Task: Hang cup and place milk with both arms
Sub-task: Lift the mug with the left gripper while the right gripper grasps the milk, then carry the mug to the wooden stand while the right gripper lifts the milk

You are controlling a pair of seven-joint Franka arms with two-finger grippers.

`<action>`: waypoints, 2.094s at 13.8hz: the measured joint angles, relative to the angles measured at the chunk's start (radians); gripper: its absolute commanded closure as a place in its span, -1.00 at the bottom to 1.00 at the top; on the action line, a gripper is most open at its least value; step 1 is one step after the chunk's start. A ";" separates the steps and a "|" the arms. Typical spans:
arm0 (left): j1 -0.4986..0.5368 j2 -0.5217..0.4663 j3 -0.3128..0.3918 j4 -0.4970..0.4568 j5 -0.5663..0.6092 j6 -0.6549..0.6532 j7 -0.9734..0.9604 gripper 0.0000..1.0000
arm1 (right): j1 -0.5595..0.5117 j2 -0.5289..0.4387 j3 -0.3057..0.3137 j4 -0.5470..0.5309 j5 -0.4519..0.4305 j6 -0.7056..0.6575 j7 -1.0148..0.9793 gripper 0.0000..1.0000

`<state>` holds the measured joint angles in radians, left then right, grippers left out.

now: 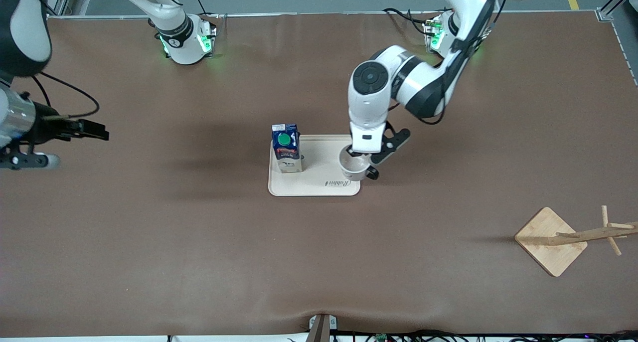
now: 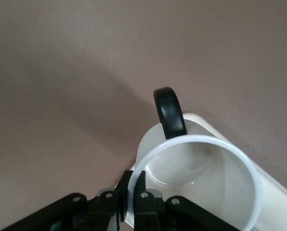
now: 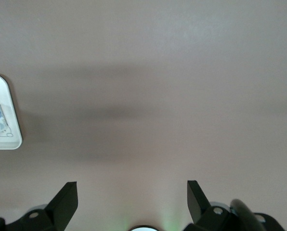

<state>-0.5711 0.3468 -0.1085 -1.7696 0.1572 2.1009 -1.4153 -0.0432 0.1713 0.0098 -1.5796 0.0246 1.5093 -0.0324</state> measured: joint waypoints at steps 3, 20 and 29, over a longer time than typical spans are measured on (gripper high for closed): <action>0.099 -0.099 0.002 0.005 0.009 -0.067 0.215 1.00 | 0.019 0.007 0.010 0.005 0.057 -0.014 0.052 -1.00; 0.655 -0.259 0.006 0.045 0.010 -0.183 1.587 1.00 | 0.577 0.204 0.026 -0.002 0.155 0.316 0.496 -1.00; 0.812 -0.162 0.007 0.141 -0.191 -0.033 1.711 1.00 | 0.655 0.300 0.025 -0.002 0.155 0.416 0.540 -1.00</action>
<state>0.2413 0.1851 -0.1018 -1.6289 -0.0337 2.0678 0.2961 0.6121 0.4714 0.0345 -1.5817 0.1797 1.9254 0.5079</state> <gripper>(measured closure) 0.934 0.000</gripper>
